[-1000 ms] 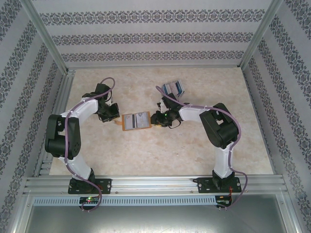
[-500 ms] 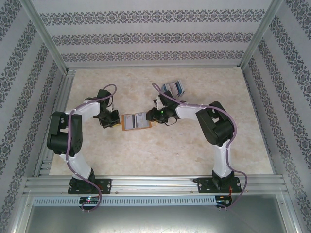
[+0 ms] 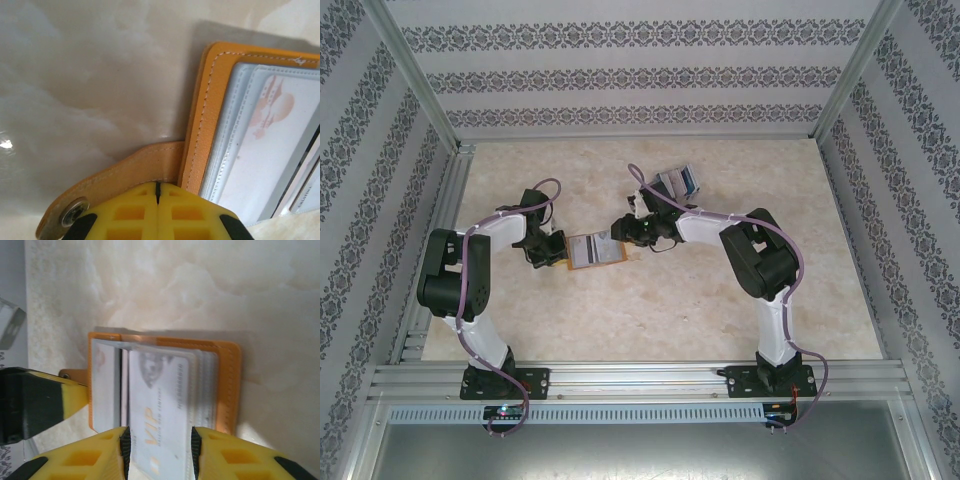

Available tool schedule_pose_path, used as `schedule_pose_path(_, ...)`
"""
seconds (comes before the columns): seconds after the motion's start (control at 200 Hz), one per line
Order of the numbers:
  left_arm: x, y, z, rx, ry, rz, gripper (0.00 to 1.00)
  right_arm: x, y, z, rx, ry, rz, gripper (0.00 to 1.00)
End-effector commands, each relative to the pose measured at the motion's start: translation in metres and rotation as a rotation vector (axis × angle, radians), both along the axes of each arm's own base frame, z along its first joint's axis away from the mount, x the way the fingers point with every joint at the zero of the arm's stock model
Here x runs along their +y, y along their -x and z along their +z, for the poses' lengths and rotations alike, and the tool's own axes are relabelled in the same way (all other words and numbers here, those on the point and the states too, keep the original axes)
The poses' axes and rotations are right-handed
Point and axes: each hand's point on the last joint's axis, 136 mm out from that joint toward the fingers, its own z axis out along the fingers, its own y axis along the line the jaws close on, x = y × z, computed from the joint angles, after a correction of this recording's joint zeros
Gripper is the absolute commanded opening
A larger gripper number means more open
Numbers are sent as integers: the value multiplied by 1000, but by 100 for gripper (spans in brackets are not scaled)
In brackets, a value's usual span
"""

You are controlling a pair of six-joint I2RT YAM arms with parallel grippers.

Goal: Put the credit cards into the card holder

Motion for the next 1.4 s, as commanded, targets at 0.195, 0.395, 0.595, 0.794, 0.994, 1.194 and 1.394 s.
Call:
schedule_pose_path(0.195, 1, 6, -3, -31, 12, -12, 5, -21, -7, -4, -39, 160, -1, 42)
schedule_pose_path(0.395, -2, 8, -6, -33, 32, -4, 5, -32, -5, -27, -26, 311, 1, 44)
schedule_pose_path(0.595, -4, 10, -13, -28, 42, -3, 5, -9, -1, -38, 28, 259, 40, 45)
schedule_pose_path(0.794, -6, 10, -14, -29, 56, 4, 5, 20, -4, -21, 29, 138, 75, 45)
schedule_pose_path(0.994, -8, 11, -20, -15, 65, -2, 5, 37, -7, 11, -15, 25, 87, 45)
schedule_pose_path(1.194, -8, 11, -19, -18, 63, -9, 5, 42, -4, 44, -46, -55, 90, 45)
schedule_pose_path(1.394, -9, 9, -18, -24, 69, -9, 5, 49, -3, 59, -48, -111, 95, 45)
